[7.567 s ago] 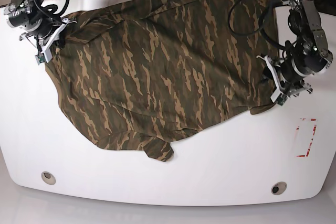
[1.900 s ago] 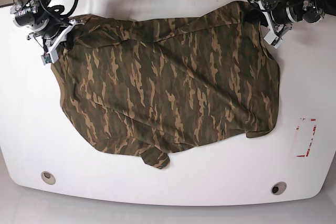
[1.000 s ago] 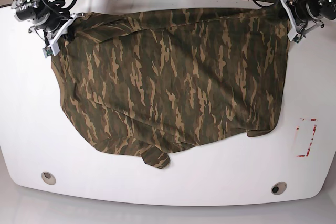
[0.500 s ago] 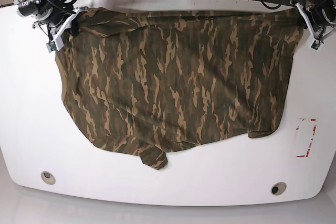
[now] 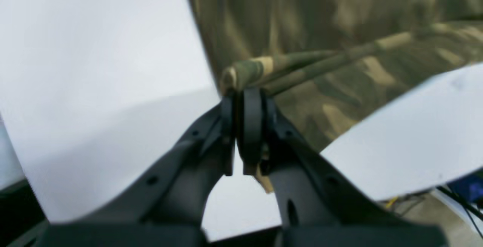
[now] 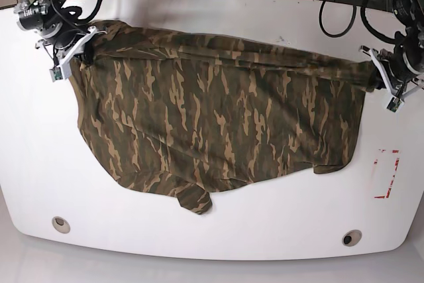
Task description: Layout the t-shirt on the table in an organized manner, then fold the t-shirt properly
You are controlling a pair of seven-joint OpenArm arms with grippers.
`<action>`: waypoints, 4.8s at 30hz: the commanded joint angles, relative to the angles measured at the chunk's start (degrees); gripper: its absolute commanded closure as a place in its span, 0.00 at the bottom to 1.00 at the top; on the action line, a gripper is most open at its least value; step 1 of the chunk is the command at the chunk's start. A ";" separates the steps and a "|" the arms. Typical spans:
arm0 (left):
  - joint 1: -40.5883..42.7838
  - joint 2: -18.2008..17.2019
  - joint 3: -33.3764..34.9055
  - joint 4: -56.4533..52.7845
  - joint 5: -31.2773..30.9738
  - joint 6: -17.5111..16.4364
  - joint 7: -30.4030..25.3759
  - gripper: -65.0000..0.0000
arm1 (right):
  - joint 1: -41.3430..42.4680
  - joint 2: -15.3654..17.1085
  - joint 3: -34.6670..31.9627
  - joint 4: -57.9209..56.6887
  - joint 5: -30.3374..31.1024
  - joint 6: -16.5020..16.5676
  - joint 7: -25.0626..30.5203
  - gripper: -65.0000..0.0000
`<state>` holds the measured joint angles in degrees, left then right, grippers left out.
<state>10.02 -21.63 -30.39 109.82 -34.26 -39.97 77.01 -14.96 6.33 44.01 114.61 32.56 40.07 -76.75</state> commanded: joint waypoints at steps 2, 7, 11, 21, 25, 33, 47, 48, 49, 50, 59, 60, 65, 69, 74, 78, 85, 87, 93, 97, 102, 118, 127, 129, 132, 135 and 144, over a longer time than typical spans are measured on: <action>-3.21 -1.19 2.04 -1.47 0.46 -0.03 0.04 0.97 | 2.17 0.66 0.34 0.69 -0.07 -0.07 0.66 1.00; -5.58 -1.27 2.66 -5.16 0.46 -0.03 0.04 0.97 | 4.46 0.66 0.34 0.51 -0.42 -0.07 0.66 1.00; -7.08 -2.33 3.10 -8.41 1.16 -0.03 0.04 0.97 | 5.77 0.93 0.34 -0.80 -0.34 -0.07 0.66 1.00; -12.79 -2.77 5.56 -17.73 8.81 -0.03 -1.01 0.96 | 9.47 1.10 0.25 -5.20 -0.51 -0.07 0.66 1.00; -13.76 -2.77 7.93 -20.11 9.95 -0.03 -4.62 0.96 | 10.79 1.10 0.25 -6.87 -0.51 -0.07 0.66 1.00; -16.22 -2.77 11.89 -25.12 12.41 -0.03 -7.87 0.96 | 12.98 2.68 -0.18 -10.65 -0.51 -0.07 3.04 1.00; -17.36 -2.59 11.97 -29.34 12.94 -0.03 -11.30 0.96 | 13.69 6.02 -4.76 -17.51 -0.51 -0.07 7.70 1.00; -17.27 -2.68 12.06 -29.34 13.03 -0.03 -11.83 0.96 | 13.69 6.02 -4.76 -17.51 -0.60 -0.07 7.70 1.00; -17.27 -2.77 12.06 -29.42 13.03 -0.03 -12.53 0.96 | 13.69 6.11 -4.76 -17.51 -0.60 -0.07 7.78 1.00; -17.19 -2.77 12.06 -29.42 13.03 -0.03 -12.71 0.96 | 13.69 6.29 -4.76 -17.51 -0.60 -0.07 7.87 1.00; -17.19 -2.86 11.62 -28.99 12.85 -0.03 -12.88 0.94 | 13.77 8.84 -4.84 -17.33 -0.51 -0.07 7.87 0.75; -17.19 -2.86 11.62 -28.99 12.77 -0.03 -12.88 0.92 | 13.77 9.01 -4.84 -17.33 -0.42 -0.07 7.87 0.70; -17.45 -2.77 9.07 -28.90 12.50 -0.03 -12.79 0.78 | 13.51 10.24 -4.49 -14.17 -0.25 -0.07 7.87 0.41; -17.63 -2.42 6.00 -28.90 12.50 -0.03 -12.79 0.70 | 12.72 10.16 -4.49 -9.86 -0.51 -0.07 7.61 0.28; -17.36 -1.80 5.64 -27.14 12.50 -0.03 -12.62 0.65 | 9.03 9.89 -4.49 -4.23 -0.16 -0.07 7.52 0.20; -15.16 -1.63 5.82 -23.89 12.59 -0.03 -11.21 0.65 | 6.13 8.05 -4.49 -2.39 -0.16 -0.07 7.52 0.20; -9.54 -1.54 5.82 -19.49 12.50 -0.03 -11.12 0.65 | 1.55 4.62 -1.42 -1.33 -0.34 -0.07 7.52 0.20; -8.22 -1.01 5.82 -19.05 12.50 -0.03 -11.21 0.65 | 0.59 3.74 -0.71 -1.33 -0.51 -0.07 7.70 0.20; -5.23 1.10 5.56 -19.23 13.03 -0.03 -14.90 0.65 | -1.79 3.12 1.22 -1.51 -0.60 -0.07 9.01 0.20; -4.00 1.45 5.91 -19.75 13.03 -0.03 -16.31 0.65 | -3.02 3.21 1.40 -2.21 -0.69 -0.07 11.48 0.20; -4.09 3.03 5.91 -21.42 13.03 -0.03 -16.40 0.65 | -3.19 3.56 1.31 -6.61 -0.69 -0.07 13.50 0.20; -6.72 3.21 5.91 -24.06 13.03 -0.03 -16.84 0.65 | -3.19 6.99 1.13 -17.42 -0.60 -0.07 20.09 0.20; -6.37 2.95 5.91 -24.15 15.58 -0.03 -16.84 0.65 | -3.02 6.82 1.13 -19.00 -0.60 -0.07 20.18 0.22; -6.20 3.03 5.82 -24.15 16.72 -0.03 -16.84 0.65 | -3.02 6.73 1.13 -19.97 -0.60 -0.07 20.27 0.28; -5.05 3.03 5.82 -23.97 17.51 -0.03 -16.84 0.65 | -2.84 6.73 1.13 -21.46 -0.60 -0.07 20.27 0.37; -4.26 3.03 5.73 -23.09 16.72 -0.03 -16.84 0.65 | -1.96 6.73 1.13 -23.22 -0.60 -0.07 20.27 0.48; -0.83 2.77 5.47 -15.27 14.52 -0.03 -16.57 0.65 | -1.79 6.90 1.13 -25.86 -0.60 -0.07 20.36 0.80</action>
<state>9.74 -17.69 -24.53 92.53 -19.22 -39.94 61.06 -16.43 12.38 44.91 88.38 31.99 39.92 -55.64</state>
